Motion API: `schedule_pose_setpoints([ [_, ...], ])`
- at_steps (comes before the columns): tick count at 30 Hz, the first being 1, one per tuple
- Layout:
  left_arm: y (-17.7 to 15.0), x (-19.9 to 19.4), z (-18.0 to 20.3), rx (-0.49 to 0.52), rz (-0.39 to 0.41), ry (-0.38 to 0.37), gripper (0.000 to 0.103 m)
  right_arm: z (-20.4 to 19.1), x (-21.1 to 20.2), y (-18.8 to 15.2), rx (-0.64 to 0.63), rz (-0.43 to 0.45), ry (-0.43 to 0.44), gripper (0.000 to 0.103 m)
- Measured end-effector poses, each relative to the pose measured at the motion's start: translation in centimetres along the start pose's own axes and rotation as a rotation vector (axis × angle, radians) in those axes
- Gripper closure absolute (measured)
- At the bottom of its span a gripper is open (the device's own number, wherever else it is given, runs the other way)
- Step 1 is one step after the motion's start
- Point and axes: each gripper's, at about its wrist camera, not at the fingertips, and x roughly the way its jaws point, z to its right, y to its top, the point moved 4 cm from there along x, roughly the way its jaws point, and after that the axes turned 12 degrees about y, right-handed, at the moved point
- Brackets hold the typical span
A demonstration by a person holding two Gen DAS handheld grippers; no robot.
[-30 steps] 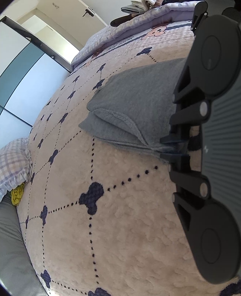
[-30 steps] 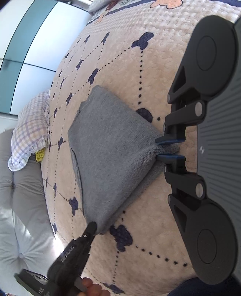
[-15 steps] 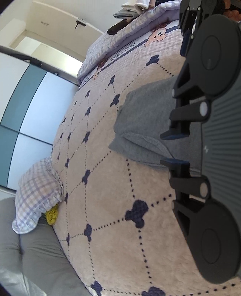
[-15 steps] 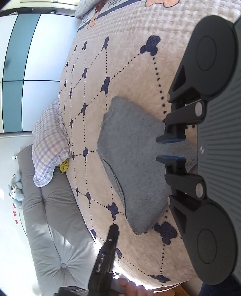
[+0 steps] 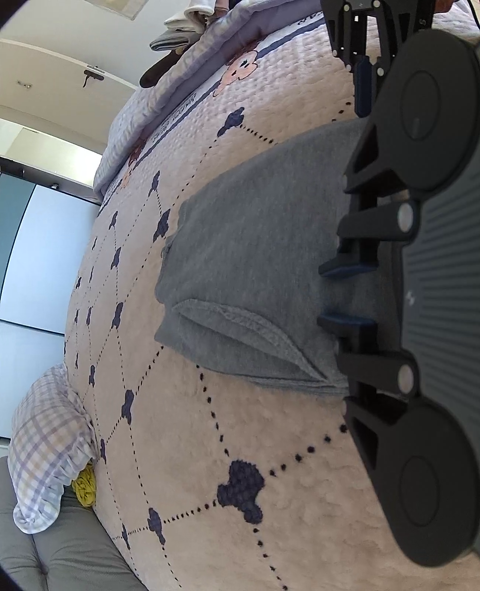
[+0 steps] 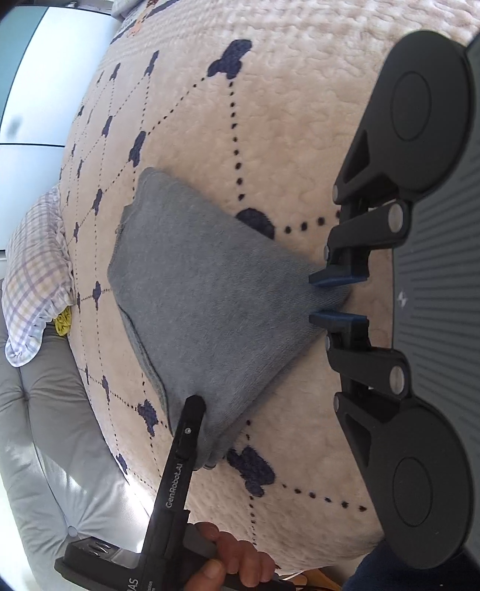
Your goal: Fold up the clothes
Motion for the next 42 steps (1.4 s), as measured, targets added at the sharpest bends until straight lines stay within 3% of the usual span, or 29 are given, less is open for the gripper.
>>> schedule_pose_setpoints([
  [5, 1.7, -1.2, 0.4, 0.036, 0.052, 0.006, 0.074, 0.6, -1.2, 0.6, 0.021, 0.024, 0.02, 0.083],
  [8, 1.8, 0.2, 1.0, 0.069, 0.034, 0.021, 0.072, 1.0, -1.3, 2.6, 0.038, 0.074, 0.044, 0.084],
  [11, 0.7, 2.0, 0.7, 0.062, 0.011, 0.045, 0.072, 1.4, 0.4, 4.0, 0.036, 0.056, 0.062, 0.083],
  [14, 0.1, 1.8, 1.0, 0.095, 0.042, 0.055, 0.071, 1.8, 3.6, 3.8, 0.003, -0.038, 0.082, 0.083],
  [18, 0.2, 1.8, 0.9, 0.105, 0.041, 0.049, 0.071, 3.3, 4.8, 5.1, 0.024, 0.001, 0.098, 0.084],
  [24, 0.0, 1.9, 1.1, 0.106, 0.052, 0.052, 0.071, 7.1, 6.3, 6.8, 0.099, 0.046, 0.013, 0.085],
  [28, 0.6, 1.6, 0.6, 0.072, 0.036, 0.031, 0.071, 9.4, 5.9, 7.0, 0.241, 0.131, -0.09, 0.089],
  [30, 1.1, 1.2, 0.1, 0.046, 0.024, 0.018, 0.071, 10.4, 5.1, 6.7, 0.324, 0.167, -0.161, 0.081],
  [31, 1.4, 0.9, -0.3, 0.032, 0.028, 0.02, 0.07, 10.8, 4.7, 6.5, 0.348, 0.172, -0.189, 0.066],
  [32, 1.7, 0.5, -0.7, 0.018, 0.032, 0.021, 0.068, 11.0, 4.2, 6.1, 0.372, 0.18, -0.188, 0.063],
  [35, 2.3, -0.2, -2.6, -0.043, 0.056, 0.038, 0.057, 11.0, 2.9, 5.0, 0.435, 0.185, -0.078, 0.063],
  [42, 0.0, -0.4, -5.9, -0.14, -0.025, 0.024, 0.054, 8.7, 0.2, 1.9, 0.511, 0.139, 0.169, 0.047],
])
